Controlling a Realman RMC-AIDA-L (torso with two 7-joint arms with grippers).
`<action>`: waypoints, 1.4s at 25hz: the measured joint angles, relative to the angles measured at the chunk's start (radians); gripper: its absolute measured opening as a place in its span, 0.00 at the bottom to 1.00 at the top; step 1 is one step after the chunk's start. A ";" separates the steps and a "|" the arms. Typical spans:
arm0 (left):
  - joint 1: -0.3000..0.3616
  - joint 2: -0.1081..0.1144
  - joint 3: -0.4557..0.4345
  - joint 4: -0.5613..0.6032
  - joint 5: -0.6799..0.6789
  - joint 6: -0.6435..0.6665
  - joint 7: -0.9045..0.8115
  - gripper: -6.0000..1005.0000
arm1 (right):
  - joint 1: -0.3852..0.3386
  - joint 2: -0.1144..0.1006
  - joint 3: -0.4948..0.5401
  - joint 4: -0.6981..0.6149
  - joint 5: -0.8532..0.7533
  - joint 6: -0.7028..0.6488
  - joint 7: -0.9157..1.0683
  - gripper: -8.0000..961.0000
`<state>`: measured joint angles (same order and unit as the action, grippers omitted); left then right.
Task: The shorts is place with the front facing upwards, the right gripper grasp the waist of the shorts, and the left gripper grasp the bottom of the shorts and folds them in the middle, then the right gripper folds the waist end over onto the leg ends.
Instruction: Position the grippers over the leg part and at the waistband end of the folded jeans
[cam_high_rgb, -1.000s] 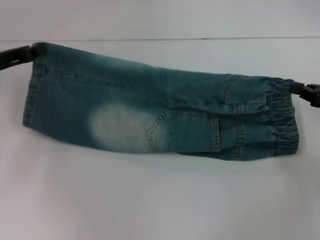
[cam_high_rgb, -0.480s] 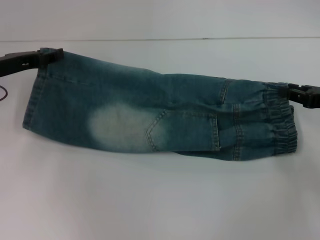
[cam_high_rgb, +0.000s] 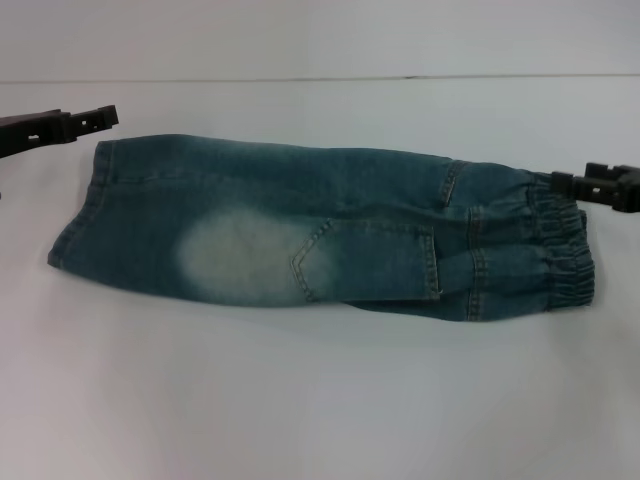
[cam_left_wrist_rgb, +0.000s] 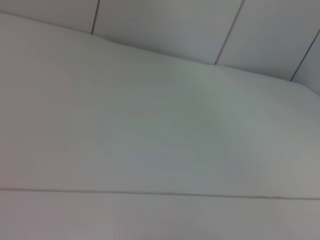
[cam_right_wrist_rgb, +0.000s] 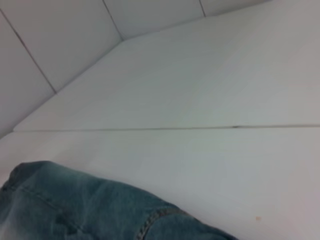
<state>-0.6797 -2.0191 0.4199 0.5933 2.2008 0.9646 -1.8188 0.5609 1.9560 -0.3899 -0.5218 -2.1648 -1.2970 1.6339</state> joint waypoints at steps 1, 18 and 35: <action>0.003 0.000 0.000 0.002 0.000 0.007 0.000 0.81 | -0.002 0.000 0.002 -0.017 0.002 -0.014 0.010 0.77; 0.054 -0.030 -0.001 0.028 -0.052 0.290 0.154 0.92 | 0.084 -0.113 -0.228 -0.268 -0.238 -0.282 0.603 0.85; 0.058 -0.039 0.093 0.032 -0.052 0.400 0.178 0.92 | 0.157 -0.071 -0.333 -0.193 -0.382 -0.217 0.715 0.85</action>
<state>-0.6216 -2.0586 0.5128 0.6249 2.1492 1.3643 -1.6406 0.7179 1.8846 -0.7229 -0.7145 -2.5468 -1.5138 2.3487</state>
